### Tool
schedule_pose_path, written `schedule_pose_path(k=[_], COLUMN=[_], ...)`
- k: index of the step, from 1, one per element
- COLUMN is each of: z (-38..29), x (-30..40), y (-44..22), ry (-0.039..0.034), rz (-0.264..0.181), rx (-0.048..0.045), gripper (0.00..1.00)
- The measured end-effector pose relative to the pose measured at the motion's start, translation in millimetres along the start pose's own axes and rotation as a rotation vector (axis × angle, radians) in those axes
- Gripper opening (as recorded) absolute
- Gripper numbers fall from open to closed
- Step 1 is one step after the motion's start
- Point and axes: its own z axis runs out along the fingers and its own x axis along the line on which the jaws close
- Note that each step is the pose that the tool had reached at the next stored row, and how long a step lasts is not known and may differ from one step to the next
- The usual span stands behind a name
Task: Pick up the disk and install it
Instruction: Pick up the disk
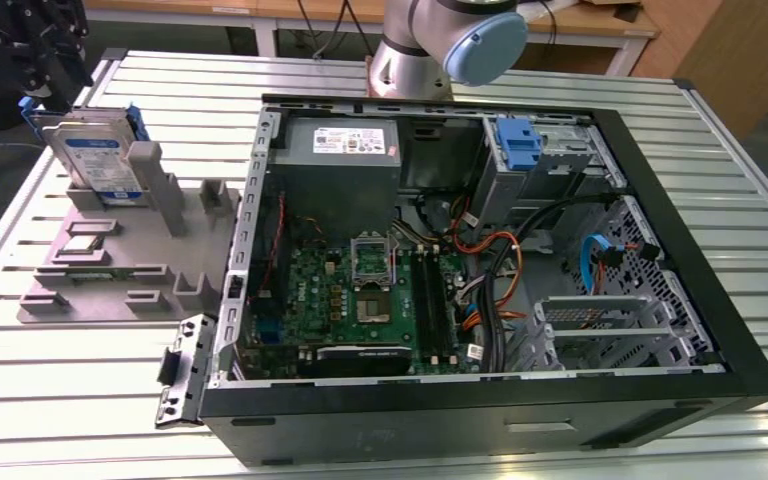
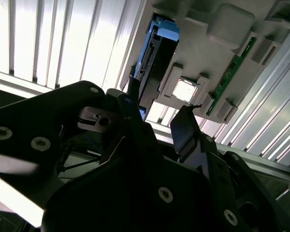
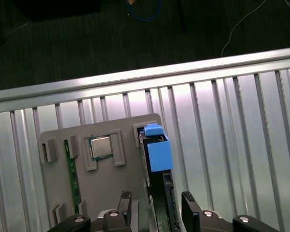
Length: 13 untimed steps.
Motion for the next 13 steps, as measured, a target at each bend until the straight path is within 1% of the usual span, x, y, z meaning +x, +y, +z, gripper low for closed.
schedule_pose_path(k=[3, 8, 13], z=[3.6, 4.2, 6.9], x=[0.1, 0.1, -0.9], y=[-0.1, -0.1, 0.0], ry=[-0.0001, 0.0000, -0.0023], rz=[0.000, 0.000, 0.000], rx=[0.0002, 0.0001, -0.0002], gripper=[0.53, 0.53, 0.53])
